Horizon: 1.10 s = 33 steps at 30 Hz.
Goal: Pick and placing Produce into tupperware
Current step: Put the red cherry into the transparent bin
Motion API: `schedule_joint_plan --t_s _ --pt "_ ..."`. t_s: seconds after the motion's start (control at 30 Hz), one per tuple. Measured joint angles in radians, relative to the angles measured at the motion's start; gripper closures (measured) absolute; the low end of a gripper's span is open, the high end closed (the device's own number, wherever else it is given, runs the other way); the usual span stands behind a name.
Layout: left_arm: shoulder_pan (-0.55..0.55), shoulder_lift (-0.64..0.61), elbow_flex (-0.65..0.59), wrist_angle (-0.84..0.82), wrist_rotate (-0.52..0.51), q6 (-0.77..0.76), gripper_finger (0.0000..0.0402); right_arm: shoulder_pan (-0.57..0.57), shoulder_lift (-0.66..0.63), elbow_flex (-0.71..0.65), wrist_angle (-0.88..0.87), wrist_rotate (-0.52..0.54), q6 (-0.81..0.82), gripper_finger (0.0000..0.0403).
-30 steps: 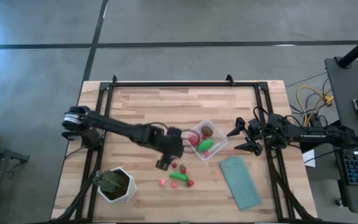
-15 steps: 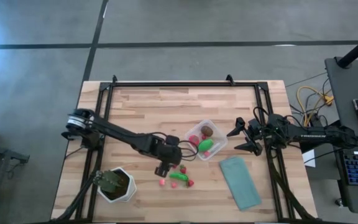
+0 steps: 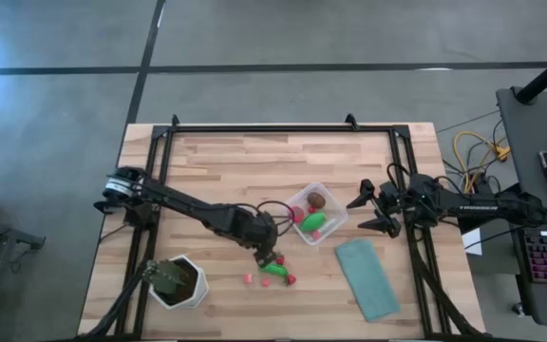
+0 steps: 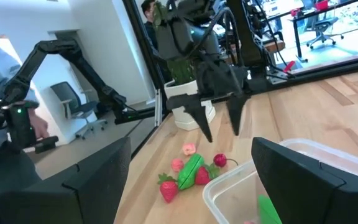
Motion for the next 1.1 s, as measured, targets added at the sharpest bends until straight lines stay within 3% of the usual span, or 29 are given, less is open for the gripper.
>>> schedule_joint_plan --t_s 0.13,0.4,0.67,0.83,1.1 --pt "-0.002 0.001 -0.011 0.020 0.011 -0.256 0.0160 0.000 0.000 0.000 0.000 0.000 0.000 0.0077" --pt "-0.007 0.002 -0.008 0.022 -0.021 -0.427 0.0163 0.000 0.000 0.000 0.000 0.000 0.000 0.0077" --pt "-0.034 0.007 -0.004 -0.042 -0.016 -0.656 0.0219 0.000 0.000 0.000 0.000 0.000 0.000 0.0077" --pt "-0.033 0.007 0.022 0.014 -0.042 -0.683 0.0228 0.000 0.000 0.000 0.000 0.000 0.000 0.0077" --pt "-0.037 0.048 0.021 0.046 -0.062 -0.682 0.0196 0.000 0.000 0.000 0.000 0.000 0.000 0.0077"
